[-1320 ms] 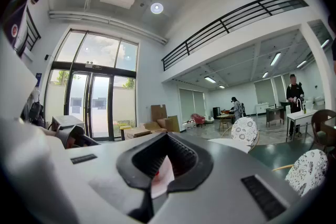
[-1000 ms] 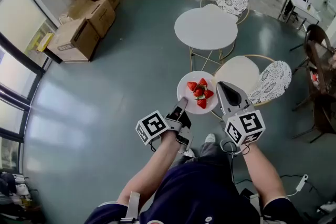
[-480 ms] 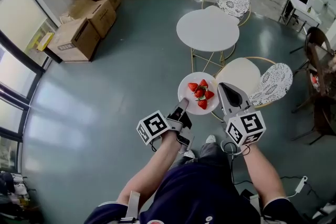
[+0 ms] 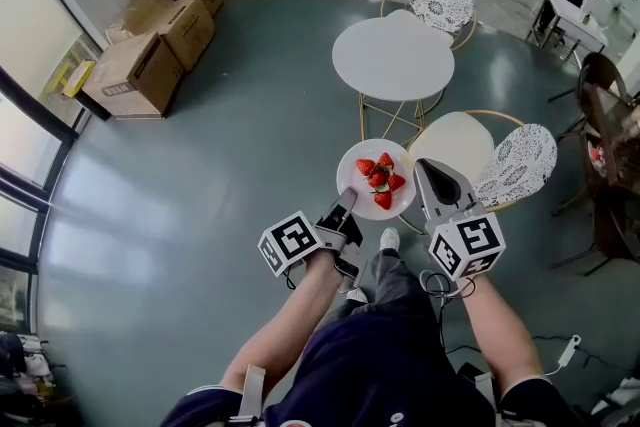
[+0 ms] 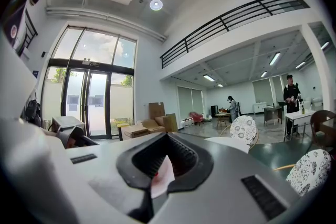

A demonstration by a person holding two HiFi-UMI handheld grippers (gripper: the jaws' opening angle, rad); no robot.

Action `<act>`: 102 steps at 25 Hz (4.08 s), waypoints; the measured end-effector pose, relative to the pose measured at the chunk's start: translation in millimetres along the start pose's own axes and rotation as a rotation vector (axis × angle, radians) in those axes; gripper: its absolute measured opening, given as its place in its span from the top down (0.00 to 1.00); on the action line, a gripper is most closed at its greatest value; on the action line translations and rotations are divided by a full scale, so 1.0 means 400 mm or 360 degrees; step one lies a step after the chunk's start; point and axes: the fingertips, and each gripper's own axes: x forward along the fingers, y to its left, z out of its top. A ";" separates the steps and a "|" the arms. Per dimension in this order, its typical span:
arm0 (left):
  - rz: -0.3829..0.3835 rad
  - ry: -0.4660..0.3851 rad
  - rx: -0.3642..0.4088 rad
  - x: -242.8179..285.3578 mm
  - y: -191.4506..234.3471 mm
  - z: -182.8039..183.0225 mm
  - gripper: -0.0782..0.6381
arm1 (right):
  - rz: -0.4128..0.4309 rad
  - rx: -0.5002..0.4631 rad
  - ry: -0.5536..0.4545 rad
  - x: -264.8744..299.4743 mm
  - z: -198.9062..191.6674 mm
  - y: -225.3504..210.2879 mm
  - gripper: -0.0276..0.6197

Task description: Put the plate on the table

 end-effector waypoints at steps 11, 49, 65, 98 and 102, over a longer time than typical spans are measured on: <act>0.0042 0.0011 -0.0008 0.162 0.015 0.071 0.87 | -0.0005 0.0027 0.0011 0.134 0.003 -0.135 0.95; 0.0111 0.0060 0.0018 0.779 0.016 0.366 0.87 | -0.0044 0.0066 0.0056 0.611 0.059 -0.618 0.95; 0.0156 0.0394 0.0049 1.079 0.212 0.492 0.87 | -0.0378 0.0127 0.0309 0.790 -0.055 -0.766 0.95; 0.0383 0.0643 0.0106 1.499 0.514 0.483 0.87 | -0.0700 0.0315 0.0487 0.850 -0.182 -0.957 0.95; 0.0408 0.0657 0.0112 1.520 0.522 0.473 0.87 | -0.0727 0.0322 0.0492 0.836 -0.187 -0.972 0.95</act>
